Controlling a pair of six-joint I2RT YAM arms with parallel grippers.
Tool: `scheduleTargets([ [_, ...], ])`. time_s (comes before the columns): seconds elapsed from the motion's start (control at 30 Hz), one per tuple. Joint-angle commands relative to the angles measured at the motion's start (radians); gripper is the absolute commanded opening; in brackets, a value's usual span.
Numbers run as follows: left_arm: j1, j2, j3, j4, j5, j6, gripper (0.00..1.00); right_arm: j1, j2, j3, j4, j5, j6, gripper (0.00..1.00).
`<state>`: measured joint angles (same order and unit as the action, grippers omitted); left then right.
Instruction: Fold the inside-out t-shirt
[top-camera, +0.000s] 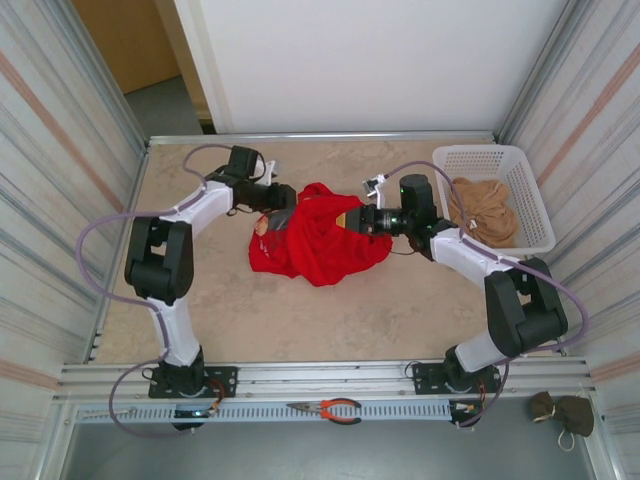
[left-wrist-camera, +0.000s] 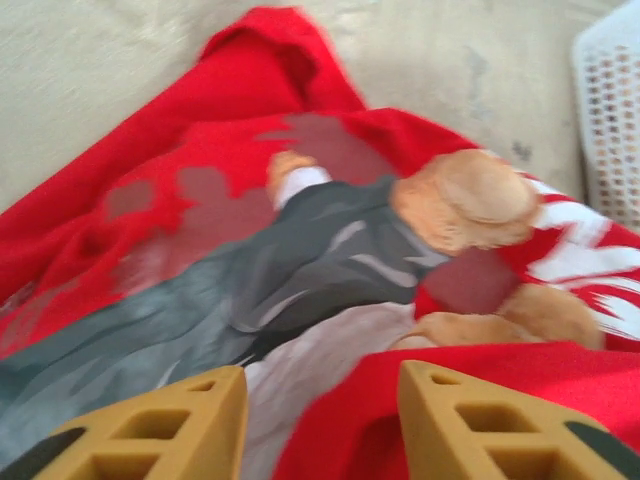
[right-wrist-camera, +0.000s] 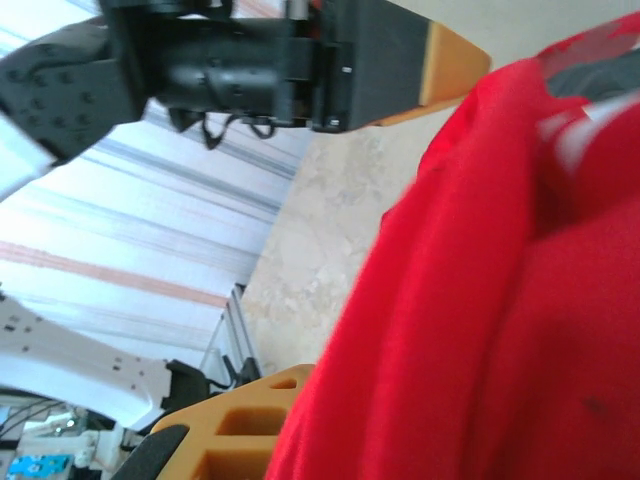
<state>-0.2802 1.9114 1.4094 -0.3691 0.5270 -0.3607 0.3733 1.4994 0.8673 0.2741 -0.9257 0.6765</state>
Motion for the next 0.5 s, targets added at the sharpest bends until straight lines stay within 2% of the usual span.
scheduleTargets([
  [0.0,-0.006,-0.090,-0.034,-0.009,-0.029,0.010,0.49,-0.008,-0.004,-0.003,0.048,-0.075,-0.002,0.00],
  [0.17,-0.045,-0.312,-0.217,0.082,-0.061,-0.076,0.57,-0.014,-0.001,-0.025,0.018,-0.043,-0.017,0.00],
  [0.23,-0.106,-0.373,-0.255,0.084,-0.111,-0.078,0.58,-0.014,-0.001,-0.031,0.008,-0.028,-0.021,0.00],
  [0.37,-0.235,-0.395,-0.264,0.045,-0.289,-0.022,0.62,-0.013,-0.006,-0.041,0.006,-0.021,-0.022,0.00],
  [0.47,-0.287,-0.327,-0.218,-0.003,-0.389,0.038,0.64,-0.013,-0.009,-0.047,0.003,-0.019,-0.022,0.00],
])
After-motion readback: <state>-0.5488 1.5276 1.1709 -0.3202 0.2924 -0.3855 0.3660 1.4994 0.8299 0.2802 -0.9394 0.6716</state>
